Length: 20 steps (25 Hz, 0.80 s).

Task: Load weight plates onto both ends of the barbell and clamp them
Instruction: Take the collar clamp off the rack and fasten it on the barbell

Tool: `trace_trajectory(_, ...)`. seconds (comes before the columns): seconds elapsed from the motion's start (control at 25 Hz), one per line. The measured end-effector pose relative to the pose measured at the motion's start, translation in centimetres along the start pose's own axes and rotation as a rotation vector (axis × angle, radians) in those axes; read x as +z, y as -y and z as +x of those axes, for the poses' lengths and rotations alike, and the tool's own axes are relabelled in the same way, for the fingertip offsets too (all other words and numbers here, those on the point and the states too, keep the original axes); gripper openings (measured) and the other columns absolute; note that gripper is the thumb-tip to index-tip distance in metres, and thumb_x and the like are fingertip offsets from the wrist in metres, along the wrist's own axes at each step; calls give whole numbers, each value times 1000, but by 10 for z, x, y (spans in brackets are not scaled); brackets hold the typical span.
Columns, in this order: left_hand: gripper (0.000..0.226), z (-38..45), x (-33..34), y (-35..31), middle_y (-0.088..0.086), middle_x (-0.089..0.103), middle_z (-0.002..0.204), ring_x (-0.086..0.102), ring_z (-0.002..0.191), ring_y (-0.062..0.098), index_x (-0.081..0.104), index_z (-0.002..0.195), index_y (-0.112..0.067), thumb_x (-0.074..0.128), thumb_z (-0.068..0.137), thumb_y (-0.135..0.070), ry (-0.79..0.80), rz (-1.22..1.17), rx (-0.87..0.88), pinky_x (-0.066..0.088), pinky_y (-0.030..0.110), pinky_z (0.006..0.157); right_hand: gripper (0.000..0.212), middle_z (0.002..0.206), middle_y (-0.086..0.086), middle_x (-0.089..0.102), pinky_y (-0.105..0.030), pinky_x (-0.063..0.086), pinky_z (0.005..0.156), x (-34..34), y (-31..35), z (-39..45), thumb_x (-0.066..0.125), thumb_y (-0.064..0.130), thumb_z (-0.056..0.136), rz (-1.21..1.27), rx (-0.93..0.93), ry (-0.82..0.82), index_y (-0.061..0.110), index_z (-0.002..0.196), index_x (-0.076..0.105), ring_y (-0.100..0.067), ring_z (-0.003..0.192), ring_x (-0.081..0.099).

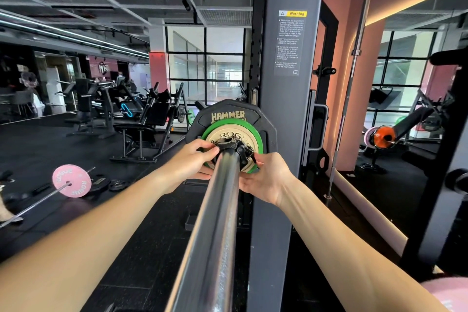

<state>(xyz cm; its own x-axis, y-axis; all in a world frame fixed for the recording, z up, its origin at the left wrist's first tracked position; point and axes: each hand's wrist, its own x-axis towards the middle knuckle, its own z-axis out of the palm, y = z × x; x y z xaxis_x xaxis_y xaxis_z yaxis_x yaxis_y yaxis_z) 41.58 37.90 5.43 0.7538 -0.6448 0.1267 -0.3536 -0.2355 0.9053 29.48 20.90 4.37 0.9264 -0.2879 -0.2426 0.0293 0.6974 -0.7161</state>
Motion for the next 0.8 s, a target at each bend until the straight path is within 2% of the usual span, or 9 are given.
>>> trace_trajectory(0.08, 37, -3, 1, -4, 3, 70, 120, 73, 104, 22, 58, 124, -35, 63, 92, -53, 28, -6, -10, 57, 43, 96, 24, 118, -30, 64, -50, 48, 103, -3, 3, -2, 46, 24, 101, -155, -2, -10, 8, 118, 52, -41, 107, 66)
trace_trajectory(0.12, 33, -7, 0, -7, 3, 70, 120, 74, 100, 20, 57, 126, -32, 60, 97, -47, 39, 4, -14, 59, 40, 92, 27, 119, -28, 65, -49, 48, 105, -2, 8, -4, 48, 25, 101, -274, -17, -46, 8, 122, 52, -39, 107, 67)
trace_trajectory(0.24, 28, -21, -14, -20, 2, 70, 119, 72, 101, 18, 59, 125, -29, 57, 100, -41, 42, 79, -9, 60, 42, 91, 41, 110, -14, 69, -41, 57, 91, 12, 26, -22, 60, 31, 96, -782, -145, -273, 14, 133, 53, -29, 99, 71)
trace_trajectory(0.36, 24, -47, -52, -40, 0, 70, 118, 70, 104, 16, 63, 121, -28, 58, 100, -40, 16, 184, 51, 59, 39, 90, 34, 112, -7, 66, -39, 57, 93, 59, 34, -56, 63, 31, 93, -1216, -343, -389, 19, 125, 62, -26, 106, 68)
trace_trajectory(0.44, 24, -74, -84, -53, -1, 69, 119, 68, 105, 15, 64, 119, -28, 58, 99, -40, -10, 260, 102, 58, 37, 89, 27, 120, -9, 66, -38, 53, 96, 98, 28, -77, 61, 28, 93, -1471, -490, -361, 15, 116, 67, -28, 113, 63)
trace_trajectory(0.52, 24, -106, -120, -57, 6, 70, 119, 69, 102, 20, 65, 118, -27, 60, 98, -40, -35, 361, 136, 56, 38, 86, 18, 118, -9, 68, -34, 50, 94, 140, 4, -96, 62, 26, 93, -1602, -606, -284, 15, 104, 71, -29, 115, 62)
trace_trajectory(0.6, 27, -135, -153, -52, 17, 72, 117, 66, 88, 23, 66, 116, -24, 64, 95, -42, -41, 479, 145, 51, 34, 77, 23, 118, -7, 70, -29, 48, 88, 180, -20, -114, 64, 30, 91, -1768, -679, -230, 17, 107, 73, -28, 113, 63)
trace_trajectory(0.68, 28, -190, -215, -21, 11, 74, 112, 63, 76, 17, 67, 115, -26, 65, 94, -45, -57, 600, 85, 46, 30, 70, 28, 119, -3, 66, -27, 43, 85, 238, -83, -123, 65, 36, 92, -1979, -609, -111, 20, 114, 71, -24, 110, 60)
trace_trajectory(0.8, 24, -211, -243, 1, 11, 76, 108, 64, 78, 18, 68, 109, -28, 67, 92, -46, -53, 629, 56, 47, 31, 71, 30, 107, 2, 66, -30, 44, 84, 261, -119, -126, 67, 42, 90, -2098, -514, -46, 25, 115, 69, -21, 103, 59)
